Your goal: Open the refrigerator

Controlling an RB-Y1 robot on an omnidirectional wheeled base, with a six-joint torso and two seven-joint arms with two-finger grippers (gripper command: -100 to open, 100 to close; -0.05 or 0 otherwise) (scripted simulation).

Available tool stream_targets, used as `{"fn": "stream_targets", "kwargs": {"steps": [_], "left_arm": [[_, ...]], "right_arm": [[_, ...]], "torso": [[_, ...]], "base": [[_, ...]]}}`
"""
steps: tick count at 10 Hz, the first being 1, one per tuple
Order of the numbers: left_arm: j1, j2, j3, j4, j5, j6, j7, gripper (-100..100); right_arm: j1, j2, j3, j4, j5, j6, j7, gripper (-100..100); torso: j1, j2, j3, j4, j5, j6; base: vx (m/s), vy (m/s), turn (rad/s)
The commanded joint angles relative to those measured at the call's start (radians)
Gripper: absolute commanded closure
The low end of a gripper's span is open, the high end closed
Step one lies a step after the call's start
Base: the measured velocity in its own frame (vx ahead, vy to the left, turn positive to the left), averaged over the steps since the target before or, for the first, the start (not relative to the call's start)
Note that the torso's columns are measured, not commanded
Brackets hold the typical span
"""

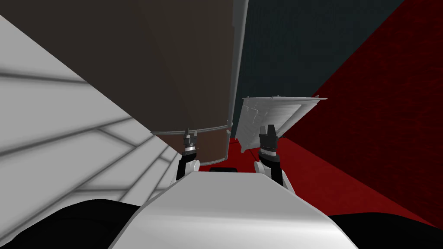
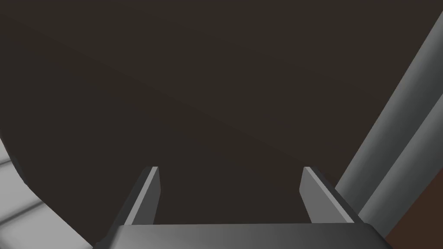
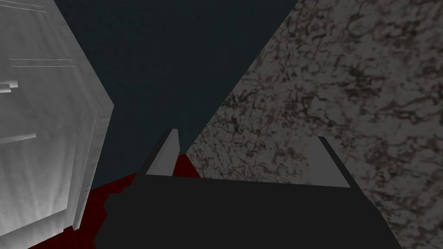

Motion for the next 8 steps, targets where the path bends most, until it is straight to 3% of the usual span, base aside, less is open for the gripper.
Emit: {"fn": "stream_targets", "kwargs": {"steps": [1,8], "left_arm": [[0.000,0.000,0.000,0.000,0.000,0.000,0.000,0],[0.000,0.000,0.000,0.000,0.000,0.000,0.000,0]], "right_arm": [[0.000,0.000,0.000,0.000,0.000,0.000,0.000,0],[0.000,0.000,0.000,0.000,0.000,0.000,0.000,0]], "torso": [[0.000,0.040,-0.082,0.041,0.000,0.000],[0.000,0.544,-1.087,0.544,0.000,0.000]], "base": [[0.000,0.000,0.000],[0.000,0.000,0.000]]}}
